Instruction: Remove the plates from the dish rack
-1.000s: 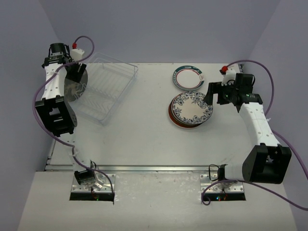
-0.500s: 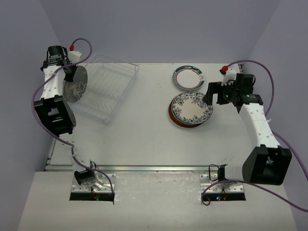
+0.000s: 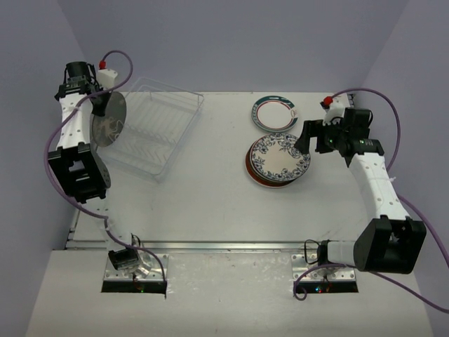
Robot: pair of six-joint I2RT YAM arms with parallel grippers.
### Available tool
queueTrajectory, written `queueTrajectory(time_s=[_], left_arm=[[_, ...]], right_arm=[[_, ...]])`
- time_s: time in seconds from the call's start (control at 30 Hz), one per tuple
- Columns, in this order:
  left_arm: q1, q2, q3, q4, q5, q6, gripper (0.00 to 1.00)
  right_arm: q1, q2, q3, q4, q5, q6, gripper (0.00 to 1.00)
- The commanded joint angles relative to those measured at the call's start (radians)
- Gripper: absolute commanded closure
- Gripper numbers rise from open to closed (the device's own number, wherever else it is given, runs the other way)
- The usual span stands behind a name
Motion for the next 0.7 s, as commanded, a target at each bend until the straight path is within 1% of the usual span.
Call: queueTrajectory(time_s=[0.0,0.17,0.23,0.27,0.3,0.37,0.4,0.47,0.53,0.6,0.67], left_arm=[[-0.025,-0.268,0.007,0.240,0.005,0.030,1.00],[-0.068,-0.450,-0.183,0.484,-0.025,0.077,1.00],[-0.089,-0.496,-0.218,0.495,-0.013,0.072,1.00],[-0.104,-0.517,-0.218,0.472,0.024,0.048,1.00],[-0.122,-0.538,-0.213,0.438,0.072,0.017,1.00],[-0.135,-0.551,-0.166,0.293,0.238,-0.092,1.00],[-0.135,-0.557,-0.155,0.224,0.287,-0.123,1.00],[-0.138,-0.570,-0.174,0.136,0.512,-0.217,1.00],[-0.148,-0.587,-0.224,0.091,0.698,-0.333,1.00],[-0.178,-0.607,-0.319,0.081,0.876,-0.434,1.00],[-0.251,-0.624,-0.433,0.095,0.963,-0.490,1.00]], right_arm=[[0.016,-0.037,-0.003,0.036,-0.012,0.017,0.01],[0.027,-0.050,-0.008,0.042,-0.008,0.027,0.01],[0.028,-0.055,-0.009,0.046,-0.021,0.032,0.01],[0.030,-0.060,-0.012,0.052,-0.043,0.040,0.01],[0.032,-0.065,-0.014,0.059,-0.072,0.050,0.01],[0.032,-0.079,-0.025,0.082,-0.157,0.072,0.01],[0.032,-0.084,-0.028,0.100,-0.183,0.096,0.01],[0.032,-0.086,-0.033,0.131,-0.273,0.140,0.01],[0.035,-0.088,-0.040,0.168,-0.380,0.187,0.01],[0.047,-0.088,-0.046,0.220,-0.464,0.251,0.01],[0.083,-0.086,-0.048,0.273,-0.488,0.303,0.01]])
